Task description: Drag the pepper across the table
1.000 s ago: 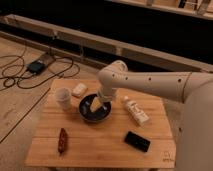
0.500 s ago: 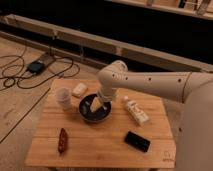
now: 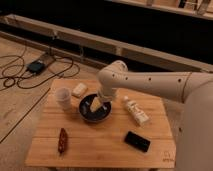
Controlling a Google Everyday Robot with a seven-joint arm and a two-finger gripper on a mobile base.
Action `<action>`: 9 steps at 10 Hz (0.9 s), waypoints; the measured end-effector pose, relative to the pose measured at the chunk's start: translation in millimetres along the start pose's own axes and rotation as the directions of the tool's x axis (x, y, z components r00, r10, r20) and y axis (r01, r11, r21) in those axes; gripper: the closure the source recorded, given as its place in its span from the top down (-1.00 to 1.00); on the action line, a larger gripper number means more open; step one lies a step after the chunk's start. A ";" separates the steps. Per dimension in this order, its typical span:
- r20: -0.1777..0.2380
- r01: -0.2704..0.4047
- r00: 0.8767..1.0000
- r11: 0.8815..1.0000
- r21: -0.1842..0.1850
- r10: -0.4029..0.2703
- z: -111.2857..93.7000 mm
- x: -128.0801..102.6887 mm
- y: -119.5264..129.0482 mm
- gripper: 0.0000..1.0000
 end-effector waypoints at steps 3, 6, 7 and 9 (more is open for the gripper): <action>0.000 0.001 1.000 1.000 -0.004 -0.001 0.0 -0.3 -0.6 0.60; -0.013 -0.004 1.000 0.998 -0.062 0.003 2.9 -7.2 -22.2 0.60; -0.018 -0.007 1.000 0.997 -0.079 0.005 5.3 -12.2 -35.5 0.60; -0.029 -0.012 1.000 0.993 -0.118 0.008 12.8 -35.6 -80.5 0.60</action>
